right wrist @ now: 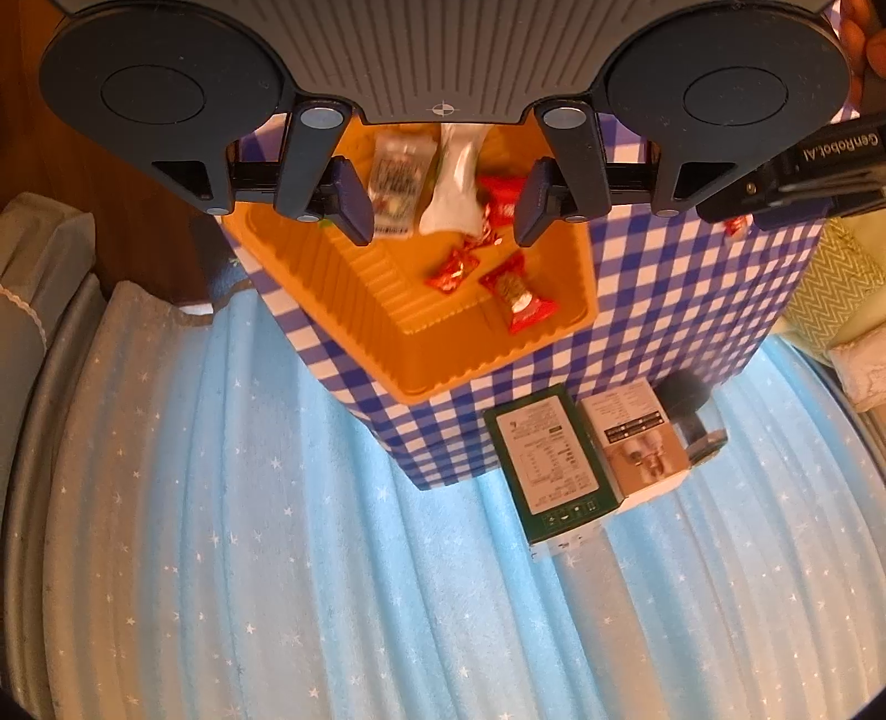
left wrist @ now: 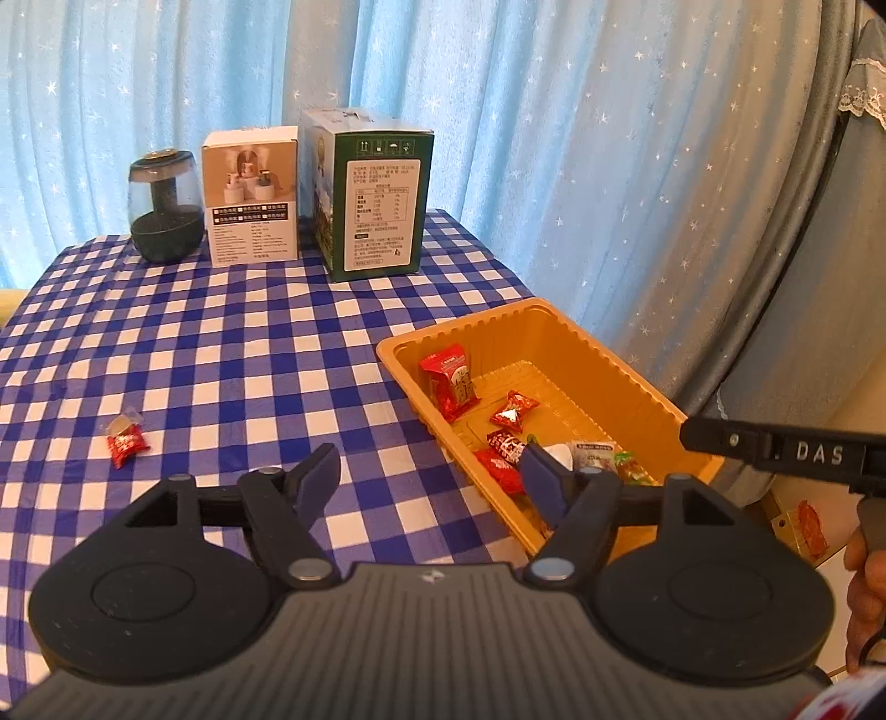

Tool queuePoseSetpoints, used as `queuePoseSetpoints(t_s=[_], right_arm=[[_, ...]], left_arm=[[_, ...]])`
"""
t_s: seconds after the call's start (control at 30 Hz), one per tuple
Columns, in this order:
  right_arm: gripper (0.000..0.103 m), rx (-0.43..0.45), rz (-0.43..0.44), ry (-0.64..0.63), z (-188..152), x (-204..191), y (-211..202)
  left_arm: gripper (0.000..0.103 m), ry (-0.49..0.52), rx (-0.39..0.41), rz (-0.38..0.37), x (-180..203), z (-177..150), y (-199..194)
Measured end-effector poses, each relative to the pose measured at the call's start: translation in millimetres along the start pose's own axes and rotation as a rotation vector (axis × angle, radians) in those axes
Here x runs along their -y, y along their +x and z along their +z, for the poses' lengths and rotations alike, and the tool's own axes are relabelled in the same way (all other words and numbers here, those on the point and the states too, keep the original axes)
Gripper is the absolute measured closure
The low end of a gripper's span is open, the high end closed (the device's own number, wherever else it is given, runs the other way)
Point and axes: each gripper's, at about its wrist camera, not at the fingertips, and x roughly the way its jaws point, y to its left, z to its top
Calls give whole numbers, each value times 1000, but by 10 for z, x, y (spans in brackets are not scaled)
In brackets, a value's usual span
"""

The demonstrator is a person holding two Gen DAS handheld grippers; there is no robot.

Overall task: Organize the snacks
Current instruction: 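Move both open tools back from the tray toward the last red candy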

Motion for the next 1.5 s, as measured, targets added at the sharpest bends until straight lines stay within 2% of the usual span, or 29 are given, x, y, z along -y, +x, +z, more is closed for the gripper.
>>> queuePoseSetpoints(t_s=[0.23,0.43,0.6,0.93,1.5], right_arm=[[34,-12,-13,-43,-217,-173,-267],[32,-22,-1,-52,-362,-290,-401],[31,-34,14,-74,-434,-403,-452],[30,-52,48,-105,-519,-624,-452],[29,-87,118,-196,-579,-1146,-213]], left_arm=[[25,-2,15,9,-14,-134,-306],[19,-11,26,20,-50,-242,-520],[18,-23,34,30,-118,-296,-664],[13,-41,44,54,-276,-412,-884],[6,-107,55,168,-825,-539,-1084]])
